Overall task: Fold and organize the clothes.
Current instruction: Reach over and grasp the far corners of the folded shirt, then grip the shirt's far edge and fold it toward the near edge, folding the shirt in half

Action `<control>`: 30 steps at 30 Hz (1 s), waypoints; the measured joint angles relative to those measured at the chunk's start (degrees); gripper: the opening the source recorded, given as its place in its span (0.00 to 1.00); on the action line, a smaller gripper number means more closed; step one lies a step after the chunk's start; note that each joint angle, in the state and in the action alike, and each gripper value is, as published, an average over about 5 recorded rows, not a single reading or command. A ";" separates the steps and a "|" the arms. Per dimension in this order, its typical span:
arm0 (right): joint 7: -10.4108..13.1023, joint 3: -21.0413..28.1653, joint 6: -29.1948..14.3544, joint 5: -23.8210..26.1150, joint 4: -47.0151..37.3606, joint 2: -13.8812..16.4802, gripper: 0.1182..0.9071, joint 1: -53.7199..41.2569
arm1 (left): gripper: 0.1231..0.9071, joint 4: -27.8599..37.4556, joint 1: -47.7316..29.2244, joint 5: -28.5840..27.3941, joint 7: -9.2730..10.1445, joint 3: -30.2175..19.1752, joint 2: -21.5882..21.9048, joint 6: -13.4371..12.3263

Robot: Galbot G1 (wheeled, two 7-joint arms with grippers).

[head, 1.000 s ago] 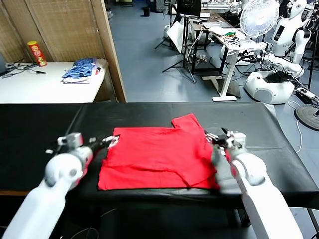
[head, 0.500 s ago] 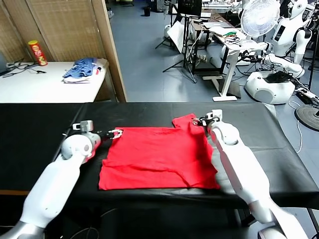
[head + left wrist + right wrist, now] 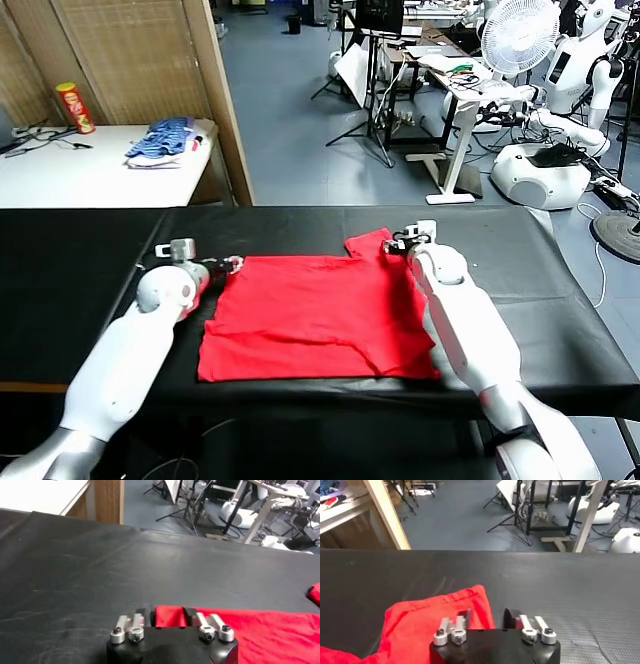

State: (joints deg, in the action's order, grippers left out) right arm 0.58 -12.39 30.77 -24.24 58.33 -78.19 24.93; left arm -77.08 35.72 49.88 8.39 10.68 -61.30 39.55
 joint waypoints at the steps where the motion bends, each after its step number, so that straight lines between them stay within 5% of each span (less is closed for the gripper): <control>1: -0.09 -0.13 -0.95 -0.08 0.26 0.04 0.00 0.22 | 0.06 -0.25 0.01 -0.01 -0.01 -0.01 -0.04 -0.05; 12: -2.68 -1.72 -4.83 -6.40 10.75 4.01 0.00 5.93 | 0.00 -3.83 0.58 -1.75 0.83 1.71 0.45 -1.80; 24: 2.84 -5.29 4.38 -13.77 33.09 14.05 0.00 21.16 | 0.00 -19.68 11.36 -0.37 3.87 6.59 6.38 0.20; 30: 4.17 -6.61 6.74 -14.59 40.66 16.95 0.00 27.67 | 0.00 -27.61 19.62 -0.44 7.01 9.59 8.82 1.60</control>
State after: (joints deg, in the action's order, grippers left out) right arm 4.75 -19.00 37.51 -38.83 98.99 -61.24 52.60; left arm -104.69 55.34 49.44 15.40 20.27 -52.47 41.14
